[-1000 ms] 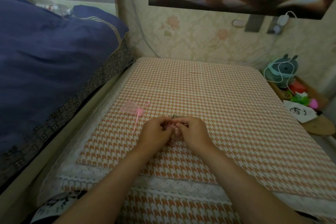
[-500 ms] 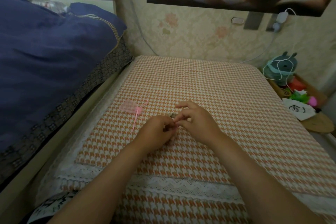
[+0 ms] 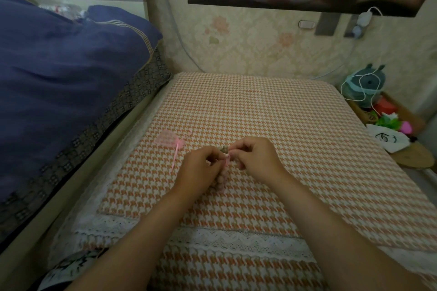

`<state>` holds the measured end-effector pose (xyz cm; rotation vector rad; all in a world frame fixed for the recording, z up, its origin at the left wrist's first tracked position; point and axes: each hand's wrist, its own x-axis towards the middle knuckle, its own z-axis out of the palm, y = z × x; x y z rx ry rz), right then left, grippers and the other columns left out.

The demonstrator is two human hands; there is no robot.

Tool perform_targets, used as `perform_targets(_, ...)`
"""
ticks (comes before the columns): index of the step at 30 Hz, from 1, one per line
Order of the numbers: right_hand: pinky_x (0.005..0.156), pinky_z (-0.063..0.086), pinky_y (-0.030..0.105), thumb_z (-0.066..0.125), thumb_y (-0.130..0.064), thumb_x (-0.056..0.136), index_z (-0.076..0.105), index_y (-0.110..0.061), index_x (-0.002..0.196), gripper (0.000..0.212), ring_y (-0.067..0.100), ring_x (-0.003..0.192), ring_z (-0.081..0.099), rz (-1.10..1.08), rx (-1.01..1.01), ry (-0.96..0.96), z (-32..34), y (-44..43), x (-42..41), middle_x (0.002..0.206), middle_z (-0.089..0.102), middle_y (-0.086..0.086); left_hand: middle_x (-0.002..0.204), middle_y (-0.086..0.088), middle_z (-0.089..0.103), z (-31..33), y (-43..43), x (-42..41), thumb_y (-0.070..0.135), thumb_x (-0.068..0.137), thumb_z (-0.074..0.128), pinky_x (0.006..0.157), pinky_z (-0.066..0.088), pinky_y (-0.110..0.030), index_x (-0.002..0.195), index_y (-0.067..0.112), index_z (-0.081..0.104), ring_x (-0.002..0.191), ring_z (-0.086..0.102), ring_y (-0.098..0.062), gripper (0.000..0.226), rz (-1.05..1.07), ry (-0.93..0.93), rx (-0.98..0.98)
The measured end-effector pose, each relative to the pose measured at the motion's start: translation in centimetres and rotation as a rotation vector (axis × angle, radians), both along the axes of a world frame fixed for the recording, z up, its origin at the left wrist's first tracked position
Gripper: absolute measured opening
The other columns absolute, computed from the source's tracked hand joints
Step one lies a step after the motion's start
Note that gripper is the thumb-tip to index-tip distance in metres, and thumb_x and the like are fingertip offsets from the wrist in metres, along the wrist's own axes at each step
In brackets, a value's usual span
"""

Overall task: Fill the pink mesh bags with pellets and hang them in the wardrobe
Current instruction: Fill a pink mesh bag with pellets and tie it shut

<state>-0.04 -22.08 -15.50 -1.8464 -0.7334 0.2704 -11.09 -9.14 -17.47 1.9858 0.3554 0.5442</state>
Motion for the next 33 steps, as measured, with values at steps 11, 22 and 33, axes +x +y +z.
perform_targets(11,0.051,0.058,0.034,0.068,-0.003,0.092,0.077,-0.008,0.095,0.01,0.014,0.044,0.053,0.0,0.003,0.509,-0.1,0.6,-1.1,0.08,0.074,0.009,0.071,0.009,0.069,-1.1,-0.3,0.1,0.018,0.088,0.066,0.066,0.055,-0.034,0.092,0.024,0.074,0.066,0.062,-0.003,0.01,0.109,-0.076,0.364)
perform_targets(22,0.045,0.05,0.024,0.065,-0.004,0.094,0.073,-0.007,0.097,0.01,0.008,0.043,0.041,-0.013,-0.023,0.825,-0.7,0.9,-0.9,0.072,0.069,0.004,0.093,0.003,0.07,-2.5,-0.1,0.3,0.01,0.087,0.069,0.08,0.048,-0.025,0.106,0.018,0.076,0.088,0.06,-0.014,0.022,0.107,-0.169,0.528)
perform_targets(33,0.052,0.06,0.034,0.077,-0.008,0.085,0.08,-0.005,0.084,0.004,0.01,0.041,0.054,-0.06,-0.088,0.425,-0.3,0.4,-1.7,0.066,0.073,0.003,0.089,0.005,0.065,-2.8,-0.3,0.2,0.014,0.089,0.066,0.075,0.041,-0.018,0.104,0.015,0.075,0.085,0.057,-0.012,0.017,0.14,-0.113,0.532)
